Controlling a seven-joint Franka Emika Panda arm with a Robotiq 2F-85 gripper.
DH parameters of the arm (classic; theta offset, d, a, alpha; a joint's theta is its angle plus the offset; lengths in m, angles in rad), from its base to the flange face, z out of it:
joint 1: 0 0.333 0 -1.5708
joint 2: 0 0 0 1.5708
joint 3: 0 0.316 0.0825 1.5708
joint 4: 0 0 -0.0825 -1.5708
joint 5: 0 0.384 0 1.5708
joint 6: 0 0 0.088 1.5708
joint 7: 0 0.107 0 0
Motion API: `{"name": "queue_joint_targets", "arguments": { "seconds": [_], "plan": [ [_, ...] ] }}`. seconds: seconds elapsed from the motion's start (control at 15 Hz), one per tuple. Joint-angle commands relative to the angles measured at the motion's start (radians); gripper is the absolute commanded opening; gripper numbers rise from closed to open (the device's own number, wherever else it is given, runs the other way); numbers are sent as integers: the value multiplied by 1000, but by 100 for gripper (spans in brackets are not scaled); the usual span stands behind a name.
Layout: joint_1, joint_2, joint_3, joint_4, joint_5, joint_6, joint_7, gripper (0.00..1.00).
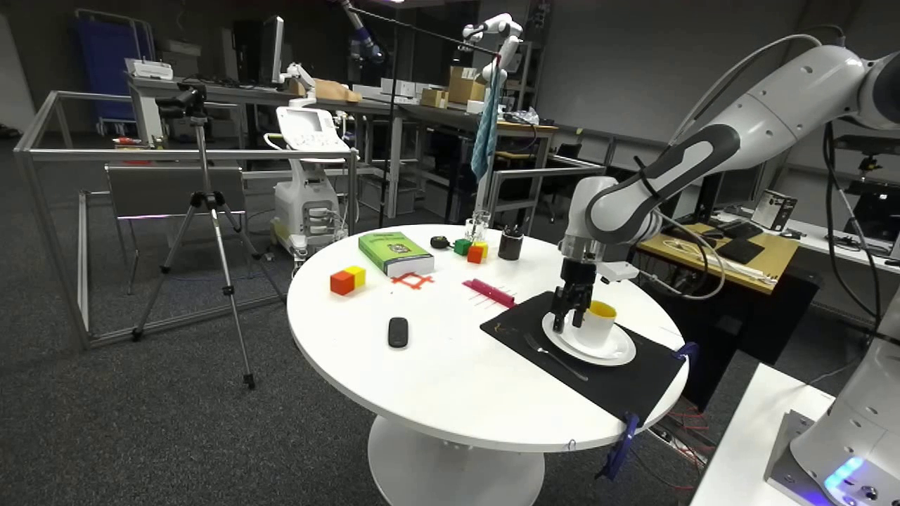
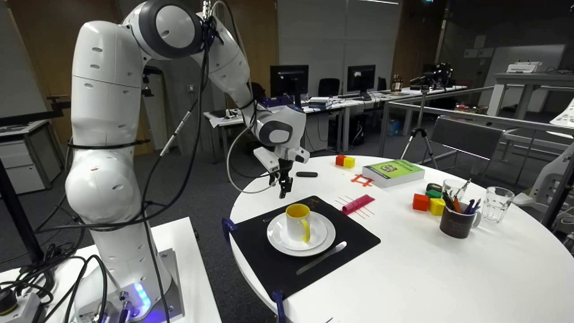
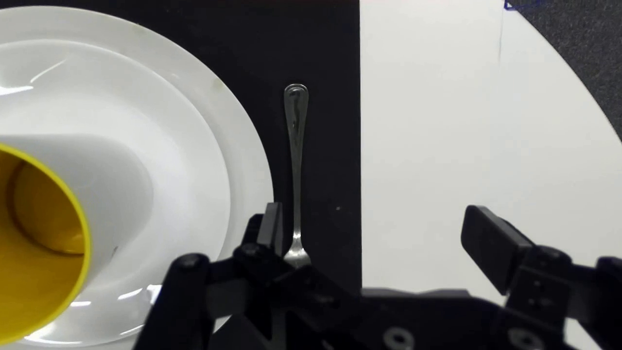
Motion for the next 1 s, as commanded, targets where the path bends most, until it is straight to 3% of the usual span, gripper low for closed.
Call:
{"name": "queue_joint_targets", "arguments": {
  "seconds": [0.0,0.93],
  "plan": [
    [12,40,3,25,-25,29,16,100],
    [64,157,1,68,-227,143,-5,100]
  ]
}}
